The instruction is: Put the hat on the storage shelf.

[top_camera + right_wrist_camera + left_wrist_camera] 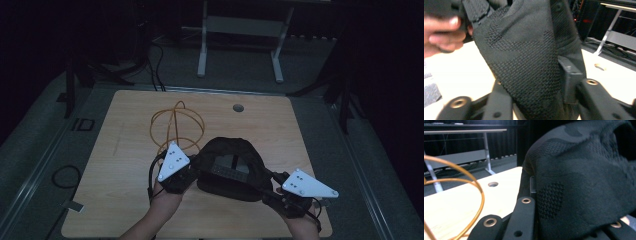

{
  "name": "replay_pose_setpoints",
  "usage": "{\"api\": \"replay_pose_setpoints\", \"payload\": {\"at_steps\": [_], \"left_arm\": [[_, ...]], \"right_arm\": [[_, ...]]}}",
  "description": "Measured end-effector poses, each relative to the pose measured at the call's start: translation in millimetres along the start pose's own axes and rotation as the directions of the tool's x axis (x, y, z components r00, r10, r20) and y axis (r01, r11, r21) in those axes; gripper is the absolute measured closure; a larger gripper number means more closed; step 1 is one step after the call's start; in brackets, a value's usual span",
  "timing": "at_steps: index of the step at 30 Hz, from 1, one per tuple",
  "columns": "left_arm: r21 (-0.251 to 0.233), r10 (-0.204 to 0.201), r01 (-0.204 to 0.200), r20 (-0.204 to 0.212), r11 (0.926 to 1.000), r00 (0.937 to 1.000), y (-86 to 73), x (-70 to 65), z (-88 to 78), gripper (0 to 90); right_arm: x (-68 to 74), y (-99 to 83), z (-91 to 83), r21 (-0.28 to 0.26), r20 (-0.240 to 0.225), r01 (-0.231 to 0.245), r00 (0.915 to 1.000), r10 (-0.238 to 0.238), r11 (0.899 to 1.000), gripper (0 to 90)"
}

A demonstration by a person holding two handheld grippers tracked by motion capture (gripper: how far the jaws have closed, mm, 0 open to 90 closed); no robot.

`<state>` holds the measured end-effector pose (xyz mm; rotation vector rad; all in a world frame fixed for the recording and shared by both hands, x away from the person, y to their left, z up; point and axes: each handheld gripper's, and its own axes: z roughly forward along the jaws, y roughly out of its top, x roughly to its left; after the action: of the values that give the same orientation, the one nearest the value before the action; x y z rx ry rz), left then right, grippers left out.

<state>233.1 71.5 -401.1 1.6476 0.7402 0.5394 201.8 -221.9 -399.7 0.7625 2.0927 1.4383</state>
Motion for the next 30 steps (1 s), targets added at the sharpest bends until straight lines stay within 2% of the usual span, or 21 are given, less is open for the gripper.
{"api": "replay_pose_setpoints", "payload": {"at_steps": [3, 5, 8, 10, 12, 16, 17, 18, 20, 21, 22, 23, 24, 26, 28, 30], "left_arm": [[-0.026, 0.016, -0.015, 0.002, 0.9995, 0.9999, 11.2, -4.2, -1.3, 89.1], [-0.035, 0.021, -0.021, 0.009, 0.9992, 0.9997, 15.2, -5.8, -1.8, 89.1], [-0.037, 0.037, -0.037, 0.013, 0.9986, 0.9992, 18.8, -7.7, -3.2, 89.1], [-0.044, 0.051, -0.051, 0.009, 0.9977, 0.9986, 21.4, -7.8, -6.9, 89.1], [-0.053, 0.045, -0.044, 0.015, 0.9977, 0.9989, 23.2, -5.3, -10.1, 89.1], [-0.066, 0.028, -0.026, 0.022, 0.9975, 0.9994, 23.8, 0.6, -14.2, 89.1], [-0.075, 0.024, -0.020, 0.047, 0.9969, 0.9986, 23.3, 2.7, -15.0, 89.0], [-0.082, 0.029, -0.024, 0.057, 0.9963, 0.9980, 22.5, 4.0, -16.1, 89.0], [-0.100, 0.047, -0.035, 0.112, 0.9943, 0.9927, 20.1, 5.9, -16.9, 89.0], [-0.101, 0.056, -0.044, 0.121, 0.9939, 0.9911, 18.8, 5.9, -17.3, 89.0], [-0.101, 0.056, -0.044, 0.121, 0.9939, 0.9911, 18.8, 5.9, -17.3, 89.0], [-0.103, 0.082, -0.065, 0.168, 0.9925, 0.9823, 16.3, 6.6, -17.8, 88.9], [-0.106, 0.093, -0.074, 0.185, 0.9917, 0.9783, 14.9, 7.2, -17.8, 88.9], [-0.105, 0.109, -0.085, 0.241, 0.9908, 0.9643, 12.3, 10.0, -16.7, 88.9], [-0.114, 0.121, -0.090, 0.311, 0.9894, 0.9425, 9.5, 13.4, -15.2, 88.9], [-0.123, 0.139, -0.097, 0.393, 0.9876, 0.9091, 7.8, 15.4, -13.9, 88.9]], "right_arm": [[-0.6, -3.4, -3.7, 0.015, -0.044, 0.004, 0.9990, -0.004, 1.000, 47.0], [-0.2, -5.5, -5.5, 0.039, -0.070, 0.023, 0.9973, -0.020, 0.999, 40.7], [1.3, -9.2, -8.0, 0.057, -0.113, 0.037, 0.9931, -0.031, 0.998, 35.3], [-0.6, -11.8, -10.3, 0.051, -0.158, 0.016, 0.9875, -0.008, 0.999, 32.7], [-0.6, -14.3, -13.5, 0.056, -0.166, 0.034, 0.9859, -0.024, 0.998, 29.6], [0.1, -17.3, -22.9, 0.058, -0.234, 0.063, 0.9711, -0.047, 0.996, 26.8], [-0.5, -17.9, -26.6, 0.051, -0.255, 0.068, 0.9656, -0.052, 0.996, 26.7], [-1.8, -17.9, -30.8, 0.040, -0.259, 0.072, 0.9641, -0.060, 0.997, 27.3], [-6.4, -16.8, -38.6, 0.019, -0.242, 0.084, 0.9671, -0.077, 0.996, 32.1], [-8.9, -15.5, -41.6, 0.009, -0.218, 0.092, 0.9719, -0.088, 0.996, 33.9], [-8.9, -15.5, -41.6, 0.009, -0.218, 0.092, 0.9719, -0.088, 0.996, 33.9], [-12.8, -11.6, -45.0, -0.004, -0.185, 0.124, 0.9751, -0.123, 0.992, 36.4], [-13.5, -9.8, -45.5, -0.008, -0.177, 0.130, 0.9757, -0.130, 0.991, 37.8], [-14.4, -3.8, -45.2, -0.019, -0.174, 0.153, 0.9727, -0.154, 0.988, 39.1], [-12.6, 2.8, -43.3, -0.029, -0.182, 0.178, 0.9668, -0.180, 0.984, 41.2], [-8.9, 9.6, -39.9, -0.037, -0.202, 0.218, 0.9543, -0.220, 0.975, 42.3]]}}
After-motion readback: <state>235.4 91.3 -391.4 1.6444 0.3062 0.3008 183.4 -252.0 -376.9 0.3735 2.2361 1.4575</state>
